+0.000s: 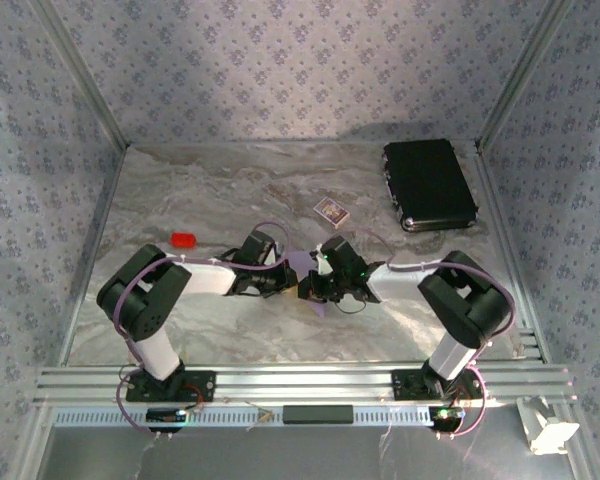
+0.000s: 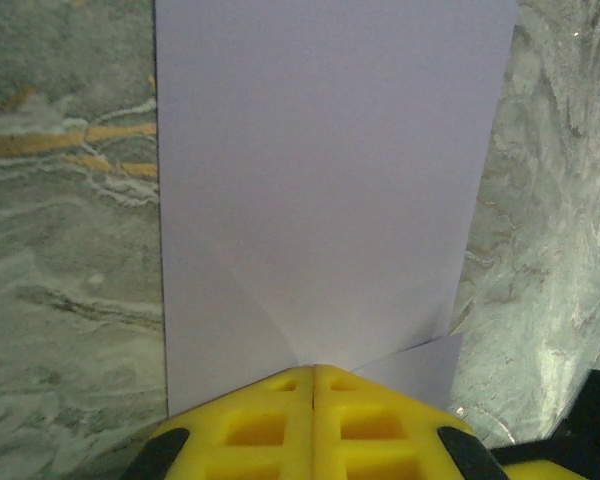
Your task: Fold a paper plane with a square sheet of paper (pick it up from the middle)
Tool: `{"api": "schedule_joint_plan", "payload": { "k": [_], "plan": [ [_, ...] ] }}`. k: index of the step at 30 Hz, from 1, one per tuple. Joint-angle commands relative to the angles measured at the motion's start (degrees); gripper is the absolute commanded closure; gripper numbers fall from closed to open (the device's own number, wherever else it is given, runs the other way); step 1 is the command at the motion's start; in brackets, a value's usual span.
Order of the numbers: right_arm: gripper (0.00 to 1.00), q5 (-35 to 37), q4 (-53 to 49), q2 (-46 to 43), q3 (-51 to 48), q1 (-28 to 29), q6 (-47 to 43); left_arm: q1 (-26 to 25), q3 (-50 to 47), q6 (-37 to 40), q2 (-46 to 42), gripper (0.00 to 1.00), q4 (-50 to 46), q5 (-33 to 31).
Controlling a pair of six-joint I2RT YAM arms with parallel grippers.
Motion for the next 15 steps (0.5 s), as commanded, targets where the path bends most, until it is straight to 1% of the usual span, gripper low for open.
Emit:
{"api": "schedule_joint_plan", "payload": {
  "k": [1, 4, 9, 15],
  "plan": [
    [0.96, -1.2, -1.8, 2.2, -0.1, -0.5, -2.1, 0.5, -2.2, 0.7, -0.1, 0.94, -2.4, -0.8],
    [0.95, -1.3, -1.5, 2.1, -2.1, -1.0, -2.1, 1.1, -2.2, 1.3, 0.0, 0.95, -2.9, -0.3],
    [0.93, -0.9, -3.0, -1.2, -3.5, -1.2, -2.7, 1.9, -2.5, 2.1, -0.1, 0.95, -4.2, -0.5],
    [0.91, -2.5, -3.5, -4.1, -5.8, -2.3, -3.2, 2.4, -2.8, 2.2, 0.5, 0.96, -4.1, -0.7]
  ]
}}
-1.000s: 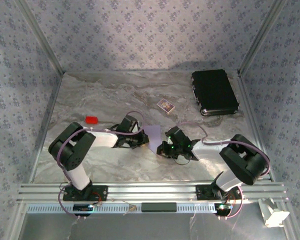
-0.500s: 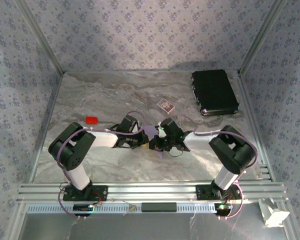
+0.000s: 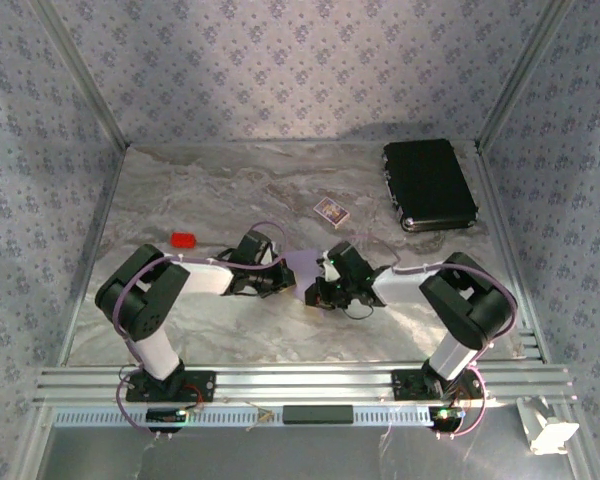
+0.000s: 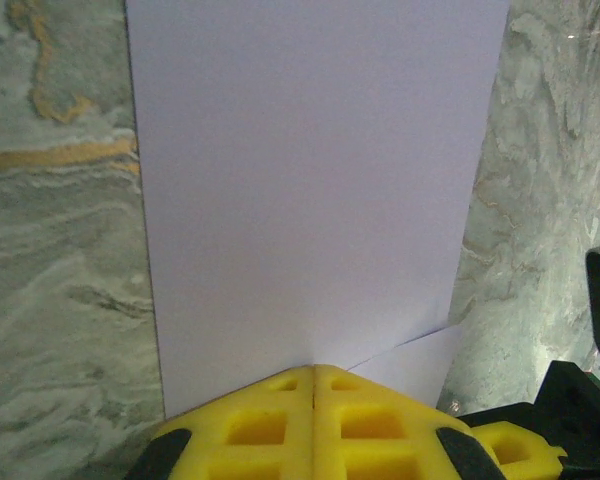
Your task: Fold a paper plane with a square sheet of paper (pick it up from the middle)
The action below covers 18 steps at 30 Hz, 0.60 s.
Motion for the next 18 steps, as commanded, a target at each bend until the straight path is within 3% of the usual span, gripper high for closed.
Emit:
{"api": "schedule_joint_plan", "payload": {
  "k": [1, 18],
  "plan": [
    [0.9, -1.6, -2.9, -2.0, -2.0, -0.8, -1.6, 0.6, -1.8, 1.5, 0.7, 0.96, -4.7, -2.4],
    [0.89, -1.5, -4.7, -8.2, -11.2, -1.1, -2.1, 0.7, -1.5, 1.6, 1.0, 0.96, -5.3, -2.1]
  ]
}}
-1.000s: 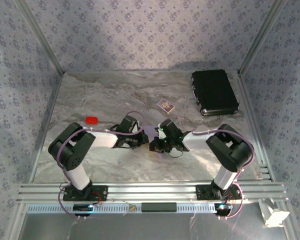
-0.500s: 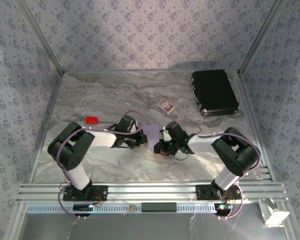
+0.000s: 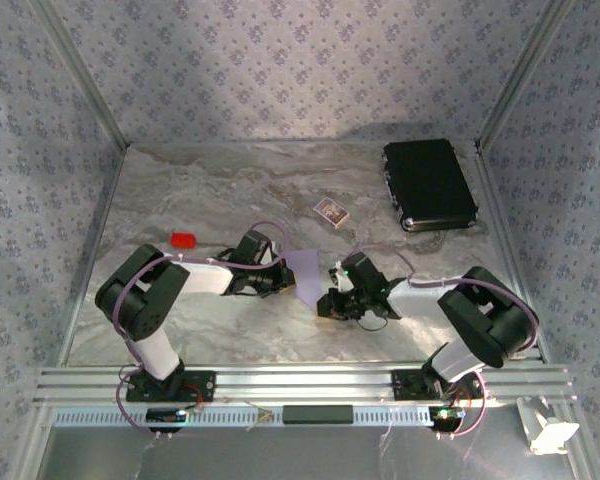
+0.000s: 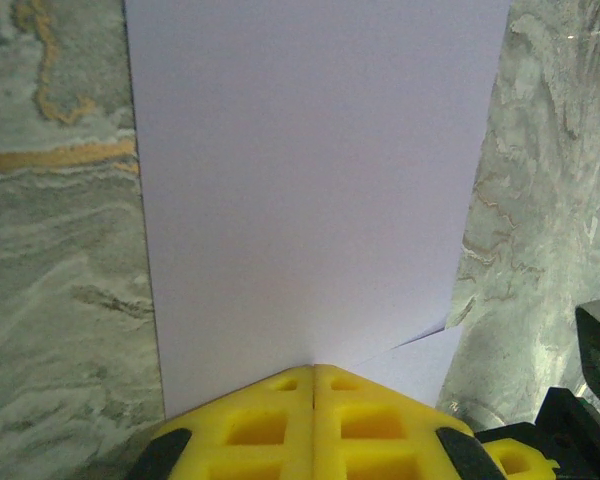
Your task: Fold a paper plane with a square sheet of paper (pick it up from the middle)
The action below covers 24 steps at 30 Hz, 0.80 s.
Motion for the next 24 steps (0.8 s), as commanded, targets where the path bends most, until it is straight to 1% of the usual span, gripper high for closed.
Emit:
{"api": "schedule_joint_plan", "payload": {
  "k": [1, 4, 6, 9, 12, 15, 16, 18, 20, 21, 24],
  "plan": [
    [0.89, -0.3, -5.7, -1.0, -2.6, -0.4, -0.9, 0.6, -1.4, 1.6, 1.0, 0.96, -5.2, -2.1],
    [0.9, 1.2, -7.4, -2.1, -3.7, -0.7, -0.8, 0.5, -1.7, 1.1, 0.9, 0.96, -4.6, -1.9],
    [0.89, 1.8, -5.8, -4.3, -5.4, -0.9, 0.3, 0.5, -1.8, 0.9, 0.8, 0.96, -4.3, -1.9],
    [0.89, 1.6, -5.9, -8.3, -5.3, -1.3, 0.2, 0.3, -2.2, -0.3, 0.7, 0.96, -3.4, -1.8],
    [0.87, 5.3, -8.8, -13.2, -3.5, -1.5, -1.1, -1.3, -3.1, -3.1, -0.3, 0.95, -1.2, -3.3],
    [0.78, 11.7, -12.9, -16.4, -1.3, -1.6, -3.2, -4.2, -3.8, -6.3, -2.1, 0.94, 0.7, -7.1],
    [0.72, 13.6, -13.8, -17.1, -0.7, -1.7, -3.5, -5.4, -3.7, -6.9, -2.9, 0.94, 0.5, -8.5],
    [0.57, 17.6, -14.6, -18.3, 0.3, -1.6, -3.0, -6.9, -3.8, -7.2, -4.7, 0.92, 0.1, -10.9],
    [0.46, 22.7, -14.1, -19.4, -0.1, -1.0, -1.5, -8.0, -3.6, -6.9, -7.1, 0.89, -1.2, -13.0],
    [0.43, 25.1, -12.8, -19.6, -0.7, -0.7, -1.1, -8.2, -3.6, -6.4, -8.5, 0.86, -2.0, -13.9],
    [0.43, 29.5, -9.0, -19.4, -2.0, -0.2, -1.4, -8.0, -3.6, -4.2, -13.4, 0.74, -5.2, -17.1]
  ]
}}
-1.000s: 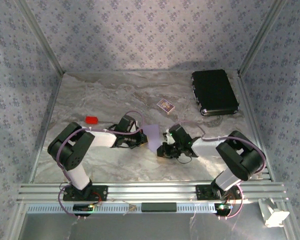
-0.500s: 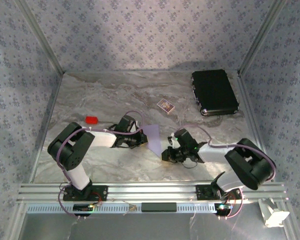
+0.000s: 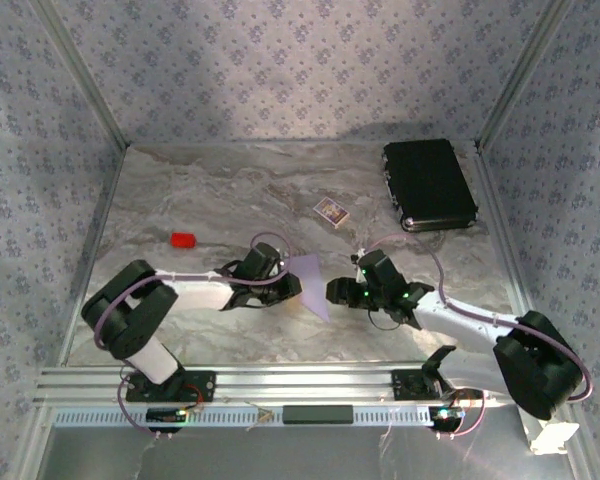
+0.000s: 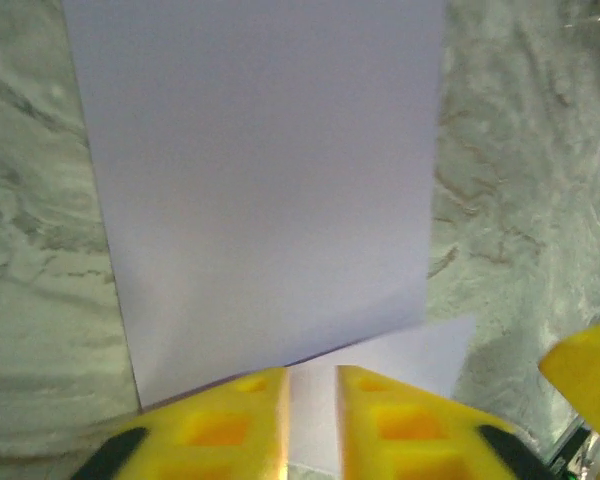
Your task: Fold a paper plane with a square sheet of paper (pick it up from the middle)
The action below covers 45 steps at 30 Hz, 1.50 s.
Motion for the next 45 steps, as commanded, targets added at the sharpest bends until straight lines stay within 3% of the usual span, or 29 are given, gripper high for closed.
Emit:
{"api": "schedule_joint_plan", "payload": {
  "k": [1, 4, 8, 10, 17, 24, 31, 45],
  "plan": [
    [0.43, 8.6, 2.7, 0.2, -0.9, 0.6, 0.3, 0.4, -0.1, 1.9, -6.2, 0.68, -4.9, -6.6],
    [0.44, 6.4, 1.8, 1.8, 1.5, 0.2, -0.5, 2.0, 0.5, 4.4, -9.1, 0.55, -8.6, -7.9],
    [0.46, 1.0, 3.0, 6.7, 4.5, -0.1, -1.4, 5.3, 0.5, 7.1, -10.7, 0.52, -11.5, -7.1],
    [0.47, -3.0, 6.5, 8.8, 4.7, -0.2, -1.8, 6.6, -0.2, 7.9, -11.3, 0.52, -10.7, -6.4],
    [0.52, -5.8, 11.6, 13.9, 5.2, -0.4, -1.4, 7.4, -2.3, 9.2, -12.0, 0.52, -6.4, -8.0],
    [0.67, -8.4, 14.2, 15.9, 4.8, -0.6, -1.9, 8.2, -0.1, 9.8, -10.7, 0.52, -10.6, -5.7],
    [0.77, -10.8, 15.0, 16.0, 3.9, -1.6, -1.8, 8.8, -0.7, 8.3, -9.1, 0.52, -8.0, -1.8],
    [0.79, -14.1, 17.9, 18.0, 3.5, -2.5, -2.5, 9.4, 0.3, 7.6, -8.8, 0.52, -9.5, -0.4]
  ]
}}
